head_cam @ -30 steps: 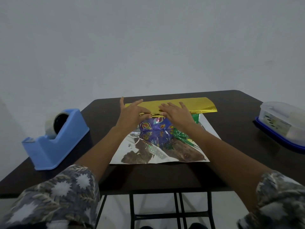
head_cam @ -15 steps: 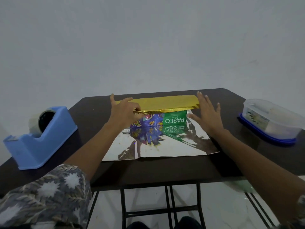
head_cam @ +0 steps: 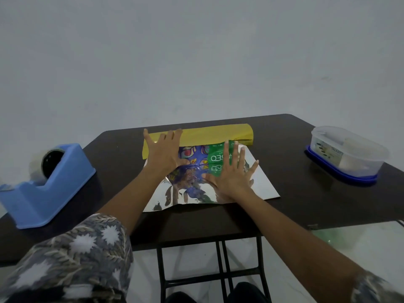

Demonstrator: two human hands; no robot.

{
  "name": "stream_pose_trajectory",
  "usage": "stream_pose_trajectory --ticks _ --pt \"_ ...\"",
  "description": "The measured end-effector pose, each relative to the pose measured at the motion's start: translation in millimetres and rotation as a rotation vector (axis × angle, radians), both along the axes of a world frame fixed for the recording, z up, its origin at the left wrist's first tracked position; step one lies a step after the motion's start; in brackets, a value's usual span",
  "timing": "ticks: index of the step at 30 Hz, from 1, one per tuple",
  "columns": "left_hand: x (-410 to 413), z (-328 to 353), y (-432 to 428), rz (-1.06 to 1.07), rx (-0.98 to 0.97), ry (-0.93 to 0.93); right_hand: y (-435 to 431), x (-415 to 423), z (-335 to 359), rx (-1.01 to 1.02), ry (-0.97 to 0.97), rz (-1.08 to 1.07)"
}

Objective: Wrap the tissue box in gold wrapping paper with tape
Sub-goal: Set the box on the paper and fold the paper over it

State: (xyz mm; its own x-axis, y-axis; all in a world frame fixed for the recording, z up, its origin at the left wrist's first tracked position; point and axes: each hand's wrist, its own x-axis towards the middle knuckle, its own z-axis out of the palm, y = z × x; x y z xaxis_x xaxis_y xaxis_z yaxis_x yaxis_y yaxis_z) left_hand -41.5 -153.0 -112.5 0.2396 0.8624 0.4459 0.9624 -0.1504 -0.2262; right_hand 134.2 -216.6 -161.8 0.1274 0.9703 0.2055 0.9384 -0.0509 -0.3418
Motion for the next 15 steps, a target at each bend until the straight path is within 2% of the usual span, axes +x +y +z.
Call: stream_pose_trajectory --ticks 15 --pt "-5.3 -1.7 4.6 -0.021 -0.014 -0.035 -6.8 -2.9 3.8 0.024 -0.120 0.039"
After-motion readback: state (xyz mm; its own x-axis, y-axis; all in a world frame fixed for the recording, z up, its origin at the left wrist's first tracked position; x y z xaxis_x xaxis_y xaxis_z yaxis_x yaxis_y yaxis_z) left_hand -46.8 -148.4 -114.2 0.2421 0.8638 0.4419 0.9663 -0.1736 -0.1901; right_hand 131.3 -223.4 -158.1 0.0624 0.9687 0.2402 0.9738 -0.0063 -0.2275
